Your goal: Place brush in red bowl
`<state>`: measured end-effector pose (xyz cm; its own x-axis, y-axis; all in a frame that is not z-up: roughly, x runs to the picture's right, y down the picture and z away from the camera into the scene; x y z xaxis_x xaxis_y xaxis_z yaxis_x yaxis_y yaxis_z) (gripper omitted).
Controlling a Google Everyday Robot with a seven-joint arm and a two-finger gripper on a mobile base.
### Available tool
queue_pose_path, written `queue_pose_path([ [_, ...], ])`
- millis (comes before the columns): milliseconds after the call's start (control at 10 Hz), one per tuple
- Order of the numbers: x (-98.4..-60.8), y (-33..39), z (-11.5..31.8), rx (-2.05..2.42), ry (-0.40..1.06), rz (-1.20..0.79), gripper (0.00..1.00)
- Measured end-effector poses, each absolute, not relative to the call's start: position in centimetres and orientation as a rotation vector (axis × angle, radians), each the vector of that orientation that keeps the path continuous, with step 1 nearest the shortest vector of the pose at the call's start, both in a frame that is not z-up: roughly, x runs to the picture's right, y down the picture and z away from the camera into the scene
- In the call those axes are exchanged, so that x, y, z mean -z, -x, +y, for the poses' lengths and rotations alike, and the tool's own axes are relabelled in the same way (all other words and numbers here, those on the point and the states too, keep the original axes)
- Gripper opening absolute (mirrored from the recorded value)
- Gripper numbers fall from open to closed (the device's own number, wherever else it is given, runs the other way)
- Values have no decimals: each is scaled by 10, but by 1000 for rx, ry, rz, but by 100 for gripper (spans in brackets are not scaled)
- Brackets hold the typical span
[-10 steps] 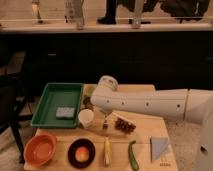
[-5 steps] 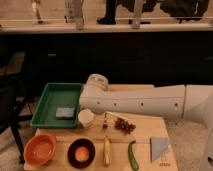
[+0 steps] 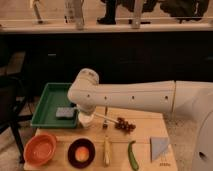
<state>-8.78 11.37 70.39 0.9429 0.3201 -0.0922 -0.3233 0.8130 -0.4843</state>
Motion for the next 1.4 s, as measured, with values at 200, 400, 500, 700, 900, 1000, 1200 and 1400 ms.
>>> queue_pose_path([
  [200,-696,98,117,-331,554,-30,0],
  [400,-696,99,117,-329,554,-32,0],
  [500,-696,98,118,-331,556,-31,0],
  [700,-696,99,118,-329,555,-31,0],
  [900,-697,98,118,-327,558,-31,0],
  [1000,-697,102,120,-311,565,-37,0],
  [1200,-695,124,123,-277,582,-48,0],
  [1400,-693,157,127,-233,603,-63,0],
])
